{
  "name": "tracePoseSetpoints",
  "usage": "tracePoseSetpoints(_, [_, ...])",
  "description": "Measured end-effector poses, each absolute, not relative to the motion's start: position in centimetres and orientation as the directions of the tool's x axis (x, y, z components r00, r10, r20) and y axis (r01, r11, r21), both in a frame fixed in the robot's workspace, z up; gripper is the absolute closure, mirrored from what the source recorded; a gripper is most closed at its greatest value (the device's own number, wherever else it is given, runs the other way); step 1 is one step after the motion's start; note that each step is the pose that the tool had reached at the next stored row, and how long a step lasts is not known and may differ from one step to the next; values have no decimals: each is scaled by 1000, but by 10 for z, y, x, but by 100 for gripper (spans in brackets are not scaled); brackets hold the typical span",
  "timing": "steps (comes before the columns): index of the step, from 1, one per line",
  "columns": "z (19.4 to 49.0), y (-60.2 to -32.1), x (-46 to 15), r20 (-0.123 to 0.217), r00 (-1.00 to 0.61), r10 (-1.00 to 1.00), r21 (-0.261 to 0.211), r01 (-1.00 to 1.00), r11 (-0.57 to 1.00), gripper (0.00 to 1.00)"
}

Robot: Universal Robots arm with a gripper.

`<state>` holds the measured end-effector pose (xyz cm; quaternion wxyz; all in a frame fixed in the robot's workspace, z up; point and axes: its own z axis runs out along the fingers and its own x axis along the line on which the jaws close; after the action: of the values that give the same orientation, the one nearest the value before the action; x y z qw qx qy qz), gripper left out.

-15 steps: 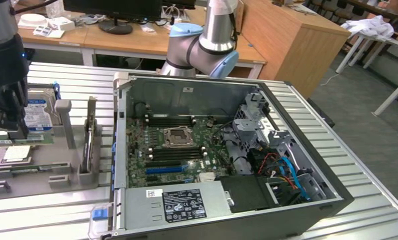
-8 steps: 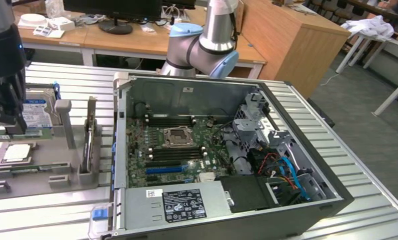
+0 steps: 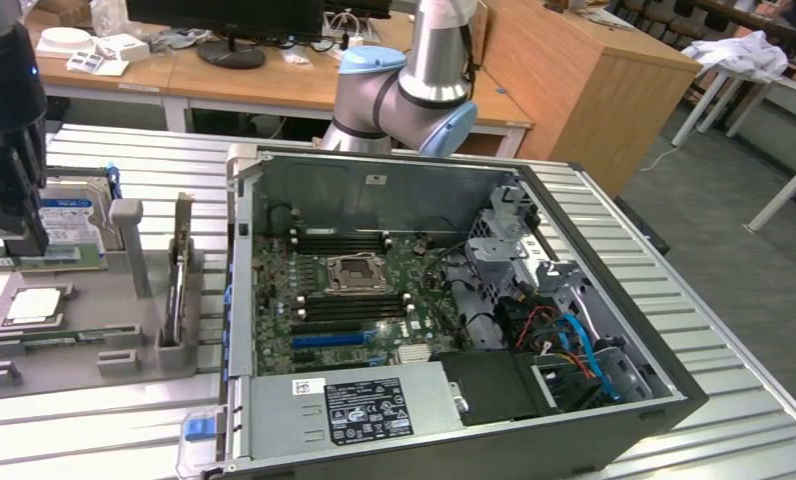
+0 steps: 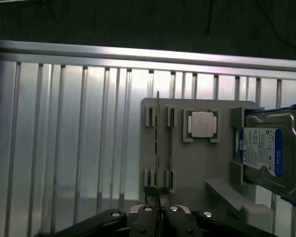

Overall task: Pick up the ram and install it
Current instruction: 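Pick up the ram and move it above insertion slot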

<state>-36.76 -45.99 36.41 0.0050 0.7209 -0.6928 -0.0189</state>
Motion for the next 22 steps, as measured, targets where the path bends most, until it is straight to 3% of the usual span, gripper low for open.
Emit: tracePoseSetpoints(22, [393,-460,-368,-20,39,-999,33,-999,-40,88])
